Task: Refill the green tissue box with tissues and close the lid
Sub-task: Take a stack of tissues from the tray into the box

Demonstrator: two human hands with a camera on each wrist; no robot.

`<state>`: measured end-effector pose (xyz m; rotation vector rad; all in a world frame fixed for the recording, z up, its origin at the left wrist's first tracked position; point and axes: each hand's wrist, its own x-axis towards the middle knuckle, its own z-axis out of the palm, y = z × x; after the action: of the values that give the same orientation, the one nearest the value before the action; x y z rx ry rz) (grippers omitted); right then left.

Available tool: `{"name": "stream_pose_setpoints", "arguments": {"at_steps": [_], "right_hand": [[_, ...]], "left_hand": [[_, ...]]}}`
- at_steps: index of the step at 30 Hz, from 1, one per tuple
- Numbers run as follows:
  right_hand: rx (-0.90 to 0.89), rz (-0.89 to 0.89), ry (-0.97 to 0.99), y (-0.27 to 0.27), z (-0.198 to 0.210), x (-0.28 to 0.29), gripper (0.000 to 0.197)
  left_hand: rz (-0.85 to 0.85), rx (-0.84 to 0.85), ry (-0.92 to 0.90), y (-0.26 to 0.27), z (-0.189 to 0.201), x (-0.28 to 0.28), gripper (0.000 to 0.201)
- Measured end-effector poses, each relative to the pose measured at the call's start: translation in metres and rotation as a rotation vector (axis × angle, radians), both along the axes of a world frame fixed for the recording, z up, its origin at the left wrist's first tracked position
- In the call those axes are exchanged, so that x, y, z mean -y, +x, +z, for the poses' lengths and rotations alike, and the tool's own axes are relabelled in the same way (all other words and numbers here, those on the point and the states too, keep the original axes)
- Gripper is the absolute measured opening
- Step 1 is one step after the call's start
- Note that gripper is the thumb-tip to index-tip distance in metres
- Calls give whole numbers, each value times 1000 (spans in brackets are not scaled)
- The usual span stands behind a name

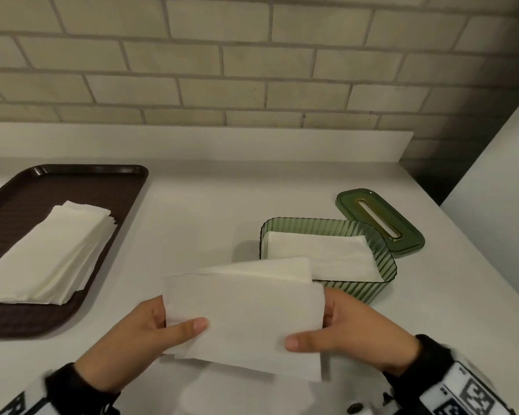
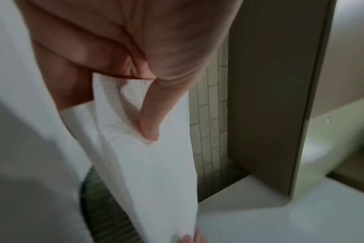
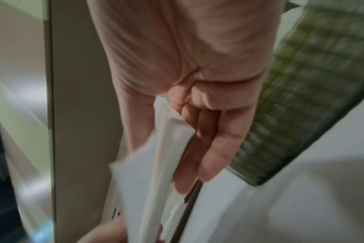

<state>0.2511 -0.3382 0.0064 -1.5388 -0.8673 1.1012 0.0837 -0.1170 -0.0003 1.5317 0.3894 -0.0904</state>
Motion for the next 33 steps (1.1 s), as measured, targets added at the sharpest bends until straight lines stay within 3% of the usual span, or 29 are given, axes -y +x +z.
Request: {"name": "stream_pose_setpoints", "arguments": {"at_steps": [3, 7, 11, 15, 19, 21, 24, 28, 30, 33], "right_hand": [[85, -29, -34, -3, -14, -5, 38], [191, -49, -10, -2, -21, -12, 12], [373, 9, -54, -4, -31, -18, 21], [391, 59, -134, -8, -40, -18, 40], [390, -30, -121, -1, -40, -18, 19], [331, -93, -80, -1, -33, -17, 22], [314, -180, 37, -2, -14, -14, 33], [399, -198, 138, -8, 20, -18, 18], [433, -194, 193, -15, 32, -25, 14], [365, -211, 238, -21, 38, -32, 40]], "left_hand": [[56, 24, 94, -6, -6, -3, 54], [165, 98, 453, -10, -7, 1, 18], [108, 19, 624, -18, -15, 0, 38], [81, 22, 609, -19, -16, 5, 41], [132, 83, 667, -11, -8, 9, 22], [153, 86, 629, -7, -3, 7, 20], [132, 77, 565, -5, 4, 2, 29], [-13, 156, 513, 4, 14, 12, 53], [-14, 207, 504, 11, 14, 23, 55], [83, 246, 350, 20, 6, 29, 37]]}}
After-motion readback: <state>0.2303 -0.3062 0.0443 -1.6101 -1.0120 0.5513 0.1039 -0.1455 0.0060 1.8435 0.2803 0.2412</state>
